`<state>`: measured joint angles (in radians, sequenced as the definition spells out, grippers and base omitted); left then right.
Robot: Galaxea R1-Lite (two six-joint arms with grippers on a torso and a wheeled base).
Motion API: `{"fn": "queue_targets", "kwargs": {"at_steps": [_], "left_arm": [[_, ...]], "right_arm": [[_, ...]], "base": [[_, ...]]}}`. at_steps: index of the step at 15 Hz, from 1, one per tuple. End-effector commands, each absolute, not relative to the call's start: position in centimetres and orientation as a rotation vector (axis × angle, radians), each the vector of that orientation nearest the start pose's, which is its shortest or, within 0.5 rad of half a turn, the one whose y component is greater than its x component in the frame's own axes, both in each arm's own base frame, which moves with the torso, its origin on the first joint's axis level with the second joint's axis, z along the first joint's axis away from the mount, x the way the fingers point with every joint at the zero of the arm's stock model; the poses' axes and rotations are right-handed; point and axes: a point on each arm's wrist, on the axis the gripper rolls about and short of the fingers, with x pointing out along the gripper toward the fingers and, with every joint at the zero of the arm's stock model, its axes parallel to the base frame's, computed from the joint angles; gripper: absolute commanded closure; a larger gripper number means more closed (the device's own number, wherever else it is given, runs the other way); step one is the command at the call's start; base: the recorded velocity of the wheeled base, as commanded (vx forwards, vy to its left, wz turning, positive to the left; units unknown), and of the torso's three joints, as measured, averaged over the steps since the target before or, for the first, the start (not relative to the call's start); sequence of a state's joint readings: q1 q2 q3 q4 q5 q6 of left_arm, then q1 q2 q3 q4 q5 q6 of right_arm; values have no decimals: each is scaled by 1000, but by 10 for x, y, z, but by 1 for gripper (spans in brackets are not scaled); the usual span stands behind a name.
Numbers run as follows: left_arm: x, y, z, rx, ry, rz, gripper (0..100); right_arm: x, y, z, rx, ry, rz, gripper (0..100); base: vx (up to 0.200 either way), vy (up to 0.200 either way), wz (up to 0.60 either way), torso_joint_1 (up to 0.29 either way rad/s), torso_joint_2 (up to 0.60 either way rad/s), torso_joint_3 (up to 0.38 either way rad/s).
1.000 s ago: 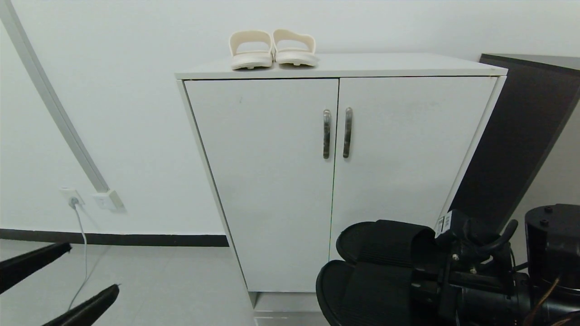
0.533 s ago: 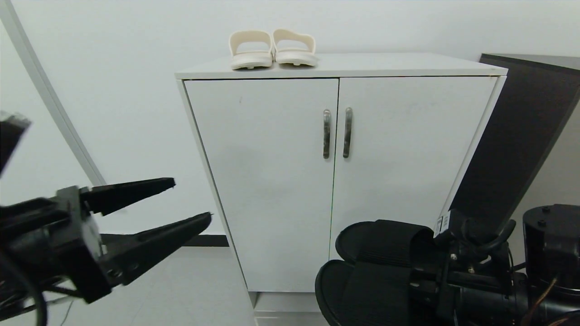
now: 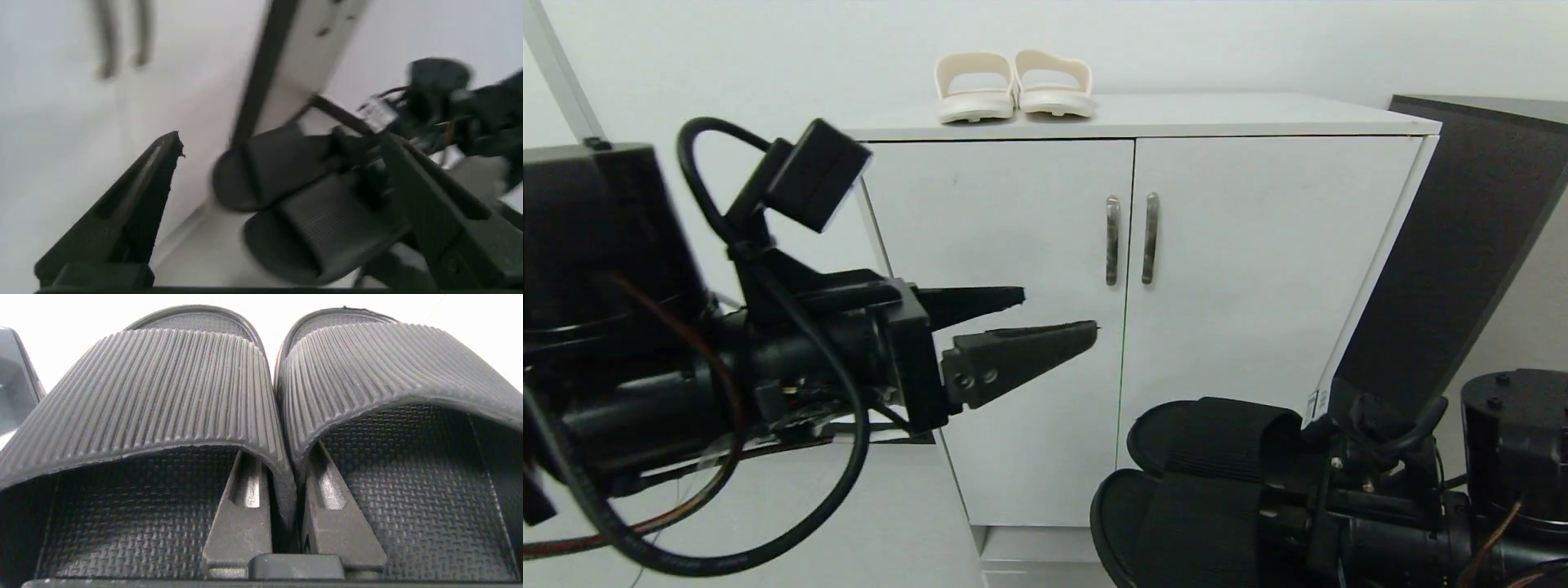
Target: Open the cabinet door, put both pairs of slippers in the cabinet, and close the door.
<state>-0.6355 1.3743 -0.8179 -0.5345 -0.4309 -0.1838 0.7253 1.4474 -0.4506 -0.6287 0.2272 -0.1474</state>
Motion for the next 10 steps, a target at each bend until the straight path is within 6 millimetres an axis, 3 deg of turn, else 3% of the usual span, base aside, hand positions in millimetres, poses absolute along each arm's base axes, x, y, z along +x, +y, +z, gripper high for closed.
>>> {"fn": "queue_targets", "kwargs": {"at_steps": [1, 10], "left_arm": [[203, -172, 261, -192, 182, -1159, 0], [268, -229, 271, -312, 226, -1261, 0]], "right_arm": [[159, 148, 155, -229, 302, 970, 100], [159, 148, 153, -231, 313, 971, 100]], "base": [[0, 0, 0, 0, 0, 0], [0, 0, 0, 0, 0, 0]]}}
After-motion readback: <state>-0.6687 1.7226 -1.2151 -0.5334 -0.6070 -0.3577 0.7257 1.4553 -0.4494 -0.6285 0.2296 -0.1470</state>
